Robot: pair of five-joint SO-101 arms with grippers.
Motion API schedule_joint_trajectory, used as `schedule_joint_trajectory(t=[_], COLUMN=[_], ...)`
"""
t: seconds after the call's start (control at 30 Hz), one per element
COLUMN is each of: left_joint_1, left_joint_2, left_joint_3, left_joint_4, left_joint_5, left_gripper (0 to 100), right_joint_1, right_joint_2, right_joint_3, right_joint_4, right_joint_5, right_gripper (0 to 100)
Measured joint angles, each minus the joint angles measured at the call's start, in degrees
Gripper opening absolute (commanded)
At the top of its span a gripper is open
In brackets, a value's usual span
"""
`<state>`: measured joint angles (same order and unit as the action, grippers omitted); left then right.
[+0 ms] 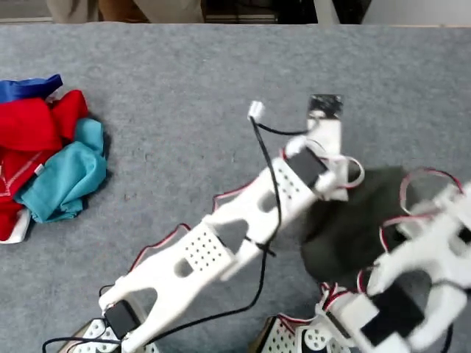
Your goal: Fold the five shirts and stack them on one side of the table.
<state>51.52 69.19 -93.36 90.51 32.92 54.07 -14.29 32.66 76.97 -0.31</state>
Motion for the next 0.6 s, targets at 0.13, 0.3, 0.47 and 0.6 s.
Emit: schedule_joint_trajectory(t=[0.13,0.3,0.47,0.6], left_joint_1=[4.8,10.9,14.7,15.7], left_joint_2=[0.0,0.0,0.0,0.0], left_joint_3=[0.0,0.0,0.0,0.0], left_joint_4=[-2.3,-6.2,-7.7,-7.7], left_joint_5=[0.1,0.1,0.1,0.2], left_gripper=[2,2,2,2], right_joint_1=[11.2,22.9,29.7,33.1], right_joint_2=[-2.9,-3.1,-3.1,-3.1], right_joint_3=[0.6,0.6,0.6,0.6], right_joint_4=[0.0,-2.4,-4.3,-4.5], right_joint_5=[5.9,11.5,16.3,18.7], right_gripper=[0.4,0.4,0.4,0.5])
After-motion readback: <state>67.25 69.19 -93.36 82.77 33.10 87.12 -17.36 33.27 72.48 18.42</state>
